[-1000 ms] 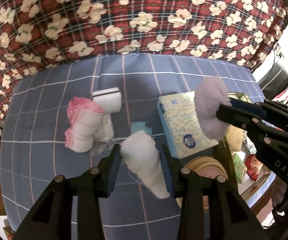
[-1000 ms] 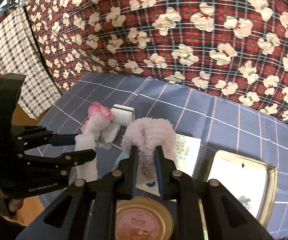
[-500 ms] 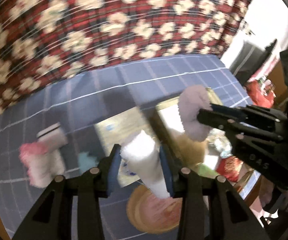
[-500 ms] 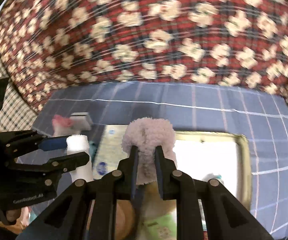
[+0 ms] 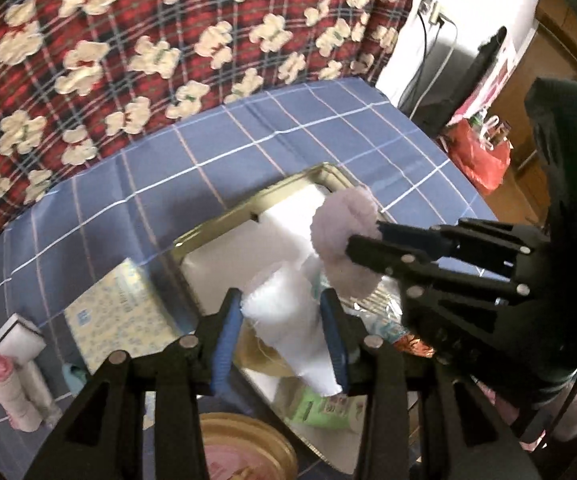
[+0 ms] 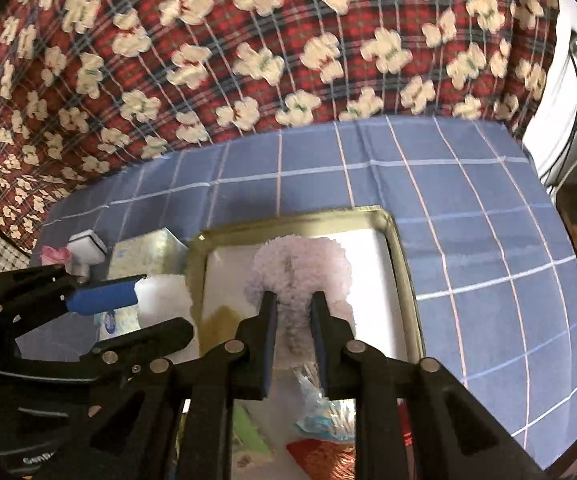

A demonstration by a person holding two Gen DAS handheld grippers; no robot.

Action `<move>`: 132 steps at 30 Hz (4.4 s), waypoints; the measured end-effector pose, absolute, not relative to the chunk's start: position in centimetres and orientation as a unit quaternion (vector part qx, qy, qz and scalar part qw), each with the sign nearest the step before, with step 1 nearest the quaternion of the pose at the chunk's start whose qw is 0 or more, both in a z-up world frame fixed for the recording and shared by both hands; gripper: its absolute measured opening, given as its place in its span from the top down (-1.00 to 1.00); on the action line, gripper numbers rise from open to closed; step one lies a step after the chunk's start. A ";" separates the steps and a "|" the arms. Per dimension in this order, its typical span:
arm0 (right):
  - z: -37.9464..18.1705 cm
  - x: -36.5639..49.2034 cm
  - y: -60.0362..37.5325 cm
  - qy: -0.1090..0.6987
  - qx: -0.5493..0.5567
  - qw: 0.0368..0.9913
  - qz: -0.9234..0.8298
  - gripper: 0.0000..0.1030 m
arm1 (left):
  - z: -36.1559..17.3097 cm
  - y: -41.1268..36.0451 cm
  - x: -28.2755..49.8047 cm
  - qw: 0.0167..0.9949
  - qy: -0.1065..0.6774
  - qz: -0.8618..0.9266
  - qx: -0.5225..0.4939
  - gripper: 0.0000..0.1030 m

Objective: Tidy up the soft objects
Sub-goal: 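Carry the white roll into the tray and release while the right tool drops the pink puff there, then move the left tool to the pink-edged towel roll while the right tool approaches the teal cloth, then grasp the pink-edged towel roll with the left tool while the right tool grasps the teal cloth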

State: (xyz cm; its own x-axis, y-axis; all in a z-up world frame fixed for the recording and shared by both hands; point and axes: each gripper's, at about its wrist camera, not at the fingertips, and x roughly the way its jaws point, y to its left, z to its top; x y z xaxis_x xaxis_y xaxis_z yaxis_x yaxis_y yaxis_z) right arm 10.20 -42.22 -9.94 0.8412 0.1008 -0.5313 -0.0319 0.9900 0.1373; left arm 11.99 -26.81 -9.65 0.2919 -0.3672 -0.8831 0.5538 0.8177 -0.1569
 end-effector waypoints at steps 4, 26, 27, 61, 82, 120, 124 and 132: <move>-10.8 10.6 -43.3 0.294 0.070 0.953 0.016 0.27 | -9.8 -27.2 12.0 0.799 0.522 -0.284 0.091 0.12; -7.0 12.4 -35.0 0.263 0.037 0.960 0.093 0.26 | -8.5 -7.0 12.2 0.856 0.512 -0.071 -0.005 -0.42; -7.1 12.6 -33.6 0.267 0.026 0.957 0.109 0.26 | -8.7 -5.7 12.1 0.856 0.514 -0.056 -0.011 -0.42; -16.6 20.4 -11.6 0.424 -0.230 0.862 0.156 0.52 | -14.2 5.9 11.1 0.836 0.547 0.015 -0.037 -0.42; -14.2 20.5 -13.7 0.414 -0.199 0.866 0.200 0.76 | -18.9 2.8 15.3 0.828 0.559 -0.029 0.027 -0.43; -11.6 14.1 -13.9 0.339 -0.184 0.897 0.218 0.76 | -13.0 3.5 9.4 0.842 0.531 -0.057 -0.080 0.47; -11.5 13.5 -14.4 0.334 -0.179 0.900 0.215 0.76 | -12.8 2.9 9.1 0.842 0.530 -0.060 -0.077 0.47; -11.1 12.3 -15.4 0.321 -0.171 0.907 0.212 0.76 | -12.2 1.7 8.6 0.844 0.528 -0.064 -0.075 0.47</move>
State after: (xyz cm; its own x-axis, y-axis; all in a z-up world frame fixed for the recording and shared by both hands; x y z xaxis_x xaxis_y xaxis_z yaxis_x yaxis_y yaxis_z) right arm 12.28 -15.44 -11.09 0.7040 0.2742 -0.6551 -0.4937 0.8521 -0.1738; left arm 8.63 1.71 -12.15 0.4343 -0.1868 -0.8812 0.0285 0.9806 -0.1938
